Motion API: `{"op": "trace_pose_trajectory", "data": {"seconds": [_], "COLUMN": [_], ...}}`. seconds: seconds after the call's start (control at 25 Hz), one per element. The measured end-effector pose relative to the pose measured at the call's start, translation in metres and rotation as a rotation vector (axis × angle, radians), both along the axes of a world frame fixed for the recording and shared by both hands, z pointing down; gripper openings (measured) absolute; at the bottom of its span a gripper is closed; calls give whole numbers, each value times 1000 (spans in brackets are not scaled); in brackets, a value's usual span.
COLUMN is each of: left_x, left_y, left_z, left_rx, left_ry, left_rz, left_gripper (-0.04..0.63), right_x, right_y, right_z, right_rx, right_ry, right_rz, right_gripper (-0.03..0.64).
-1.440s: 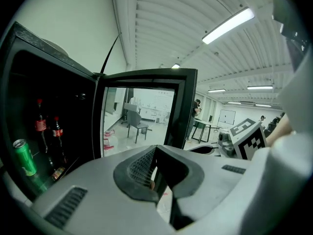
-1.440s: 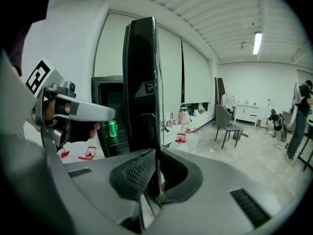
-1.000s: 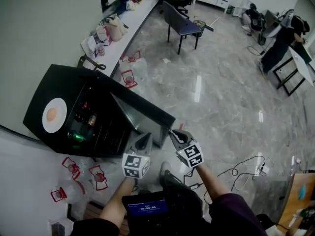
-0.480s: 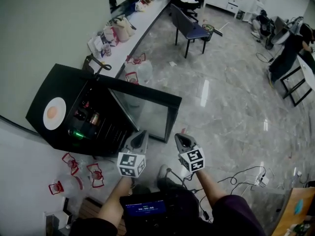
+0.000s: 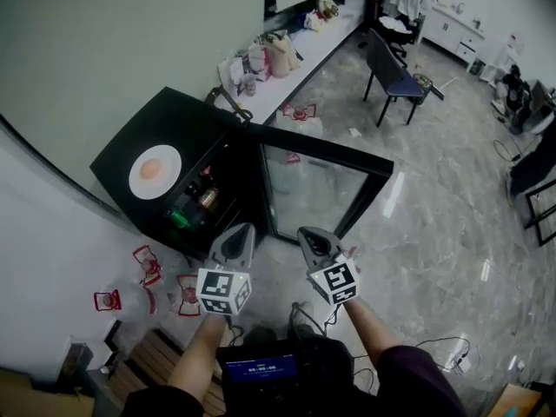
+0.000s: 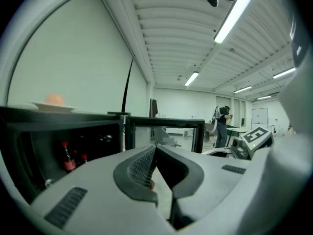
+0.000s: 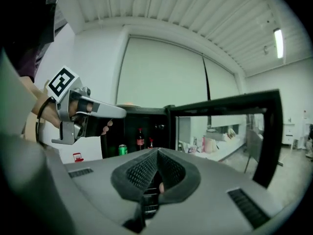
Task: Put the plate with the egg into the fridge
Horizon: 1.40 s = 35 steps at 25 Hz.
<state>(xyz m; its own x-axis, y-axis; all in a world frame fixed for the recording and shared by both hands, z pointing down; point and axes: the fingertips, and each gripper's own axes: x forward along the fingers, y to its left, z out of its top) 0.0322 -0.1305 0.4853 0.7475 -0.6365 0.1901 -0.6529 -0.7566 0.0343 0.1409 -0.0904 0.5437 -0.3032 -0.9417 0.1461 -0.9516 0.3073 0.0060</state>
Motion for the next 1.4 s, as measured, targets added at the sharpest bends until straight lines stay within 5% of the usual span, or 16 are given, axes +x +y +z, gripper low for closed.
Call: {"op": "trace_pose_trajectory", "data": {"seconds": [0.2,0.32,0.68,1.04,1.4], "left_x": [-79,-124,-209,-228,-220], "left_y": [-30,-53,-143,-225,-253], "left_z": [-51,-68,-97,-72,-67], "left_rx": [98,110,180,105,73], "left_ry": [-80,-164,-585,-898,-967], "left_rz": [-80,-91,67,326,416], "left_gripper": [12,12,9,9,12], "right_x": [-77,-129,-230,-259,-270], "right_y": [-43,-61,-106,-143,-169], "right_z": [-38,-59,-113,-127,-128], "right_rx": [75,153,345,385,381], "right_ry": [17,139,463,696,807], "right_rz": [-135,-226,-388,-463,-497], "right_gripper": [6,6,6,6,9]}}
